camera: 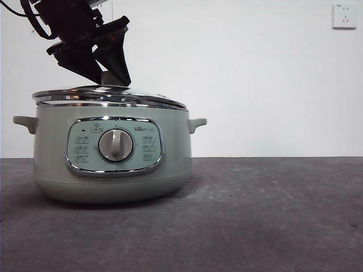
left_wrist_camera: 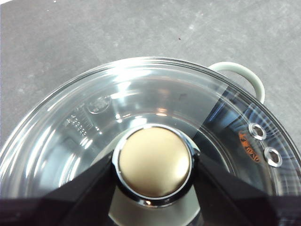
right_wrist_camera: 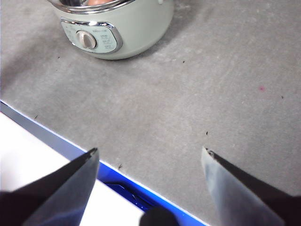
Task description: Pick up the egg,open the lid,put the egg in the pot,close the lid
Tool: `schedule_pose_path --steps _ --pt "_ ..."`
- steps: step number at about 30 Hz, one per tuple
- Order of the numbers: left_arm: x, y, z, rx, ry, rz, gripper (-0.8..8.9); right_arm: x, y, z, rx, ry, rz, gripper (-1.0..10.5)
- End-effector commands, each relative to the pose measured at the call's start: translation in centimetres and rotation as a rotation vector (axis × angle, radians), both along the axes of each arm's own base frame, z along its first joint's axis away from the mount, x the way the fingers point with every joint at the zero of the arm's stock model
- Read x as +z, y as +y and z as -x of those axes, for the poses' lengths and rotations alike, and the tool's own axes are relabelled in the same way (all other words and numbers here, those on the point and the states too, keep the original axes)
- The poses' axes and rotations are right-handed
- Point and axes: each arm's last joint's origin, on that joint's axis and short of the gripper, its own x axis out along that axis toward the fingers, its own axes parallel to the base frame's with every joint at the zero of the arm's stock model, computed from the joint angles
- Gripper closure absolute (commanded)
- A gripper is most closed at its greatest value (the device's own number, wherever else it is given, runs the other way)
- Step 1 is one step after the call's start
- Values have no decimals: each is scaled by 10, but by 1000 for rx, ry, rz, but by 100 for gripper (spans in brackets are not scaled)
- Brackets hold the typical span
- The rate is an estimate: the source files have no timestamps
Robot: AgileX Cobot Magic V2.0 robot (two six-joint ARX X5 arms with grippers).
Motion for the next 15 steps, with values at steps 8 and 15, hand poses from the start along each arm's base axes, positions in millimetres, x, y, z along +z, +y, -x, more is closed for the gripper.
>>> schedule_pose_path --steps 8,15 --pt "-1 -1 -1 0 -21 9 822 -2 0 0 -9 4 -4 573" --pt "-2 -2 -3 2 -27 15 822 -2 0 0 -9 4 -4 573"
